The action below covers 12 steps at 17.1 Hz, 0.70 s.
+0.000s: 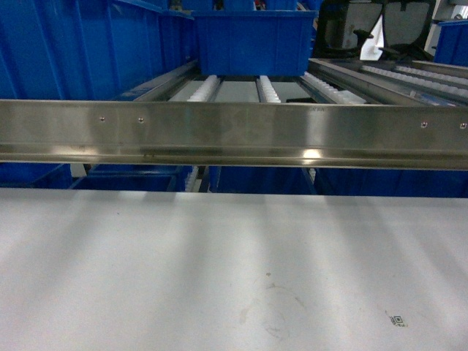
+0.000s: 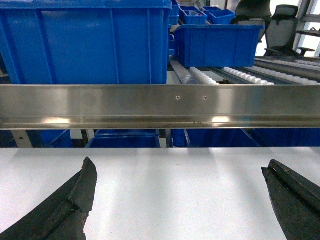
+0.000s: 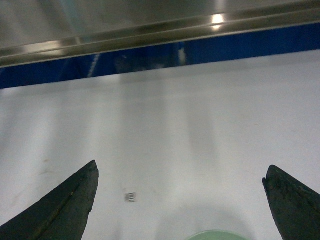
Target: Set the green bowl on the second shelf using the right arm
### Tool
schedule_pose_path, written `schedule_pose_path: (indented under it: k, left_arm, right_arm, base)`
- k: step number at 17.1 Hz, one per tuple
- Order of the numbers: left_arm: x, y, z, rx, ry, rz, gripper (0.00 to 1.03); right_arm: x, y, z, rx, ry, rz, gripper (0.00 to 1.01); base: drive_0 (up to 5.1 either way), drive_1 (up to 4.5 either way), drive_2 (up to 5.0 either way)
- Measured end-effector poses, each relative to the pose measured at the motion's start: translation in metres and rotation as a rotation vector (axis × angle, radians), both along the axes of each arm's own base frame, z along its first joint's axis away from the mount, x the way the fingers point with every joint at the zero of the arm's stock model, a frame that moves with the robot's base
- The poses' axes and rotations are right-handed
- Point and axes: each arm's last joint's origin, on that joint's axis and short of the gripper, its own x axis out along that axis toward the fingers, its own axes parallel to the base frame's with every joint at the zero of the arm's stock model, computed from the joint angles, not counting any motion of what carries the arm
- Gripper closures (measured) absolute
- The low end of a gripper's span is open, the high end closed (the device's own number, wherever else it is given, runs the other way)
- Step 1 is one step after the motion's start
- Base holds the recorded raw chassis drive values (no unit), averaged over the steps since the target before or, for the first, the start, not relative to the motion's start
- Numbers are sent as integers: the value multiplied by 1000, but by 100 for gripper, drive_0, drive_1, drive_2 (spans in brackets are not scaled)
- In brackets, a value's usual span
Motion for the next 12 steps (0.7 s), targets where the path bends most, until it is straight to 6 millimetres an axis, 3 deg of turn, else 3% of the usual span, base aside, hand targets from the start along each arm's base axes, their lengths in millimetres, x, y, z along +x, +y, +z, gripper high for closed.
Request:
schedule_pose_path:
  k: [4,6,8,9,10,12]
  left_arm:
    - [0,0,0,0,0,0,5]
    - [0,0,0,0,0,0,5]
    - [0,0,0,0,0,0,5]
    - [0,0,0,0,0,0,5]
    - [0,0,0,0,1,0,5]
    - [0,0,0,0,0,0,5]
  right_arm:
    - [-5,-11,11,-55,-89,-86,3]
    - [-5,-11,6,-52,-54,-68,3]
    - [-9,-22,-17,-29,40,-72,3]
    - [-15,-32,-43,-11,145,-107,3]
    - [-18,-36,-56,-11,197,-136,3]
    - [-22,-40,-70,-21,253,-167,3]
  base:
    - [0,0,0]
    - [0,0,0]
    - [0,0,0]
    - [0,0,0]
    - [0,0,0]
    - [0,0,0]
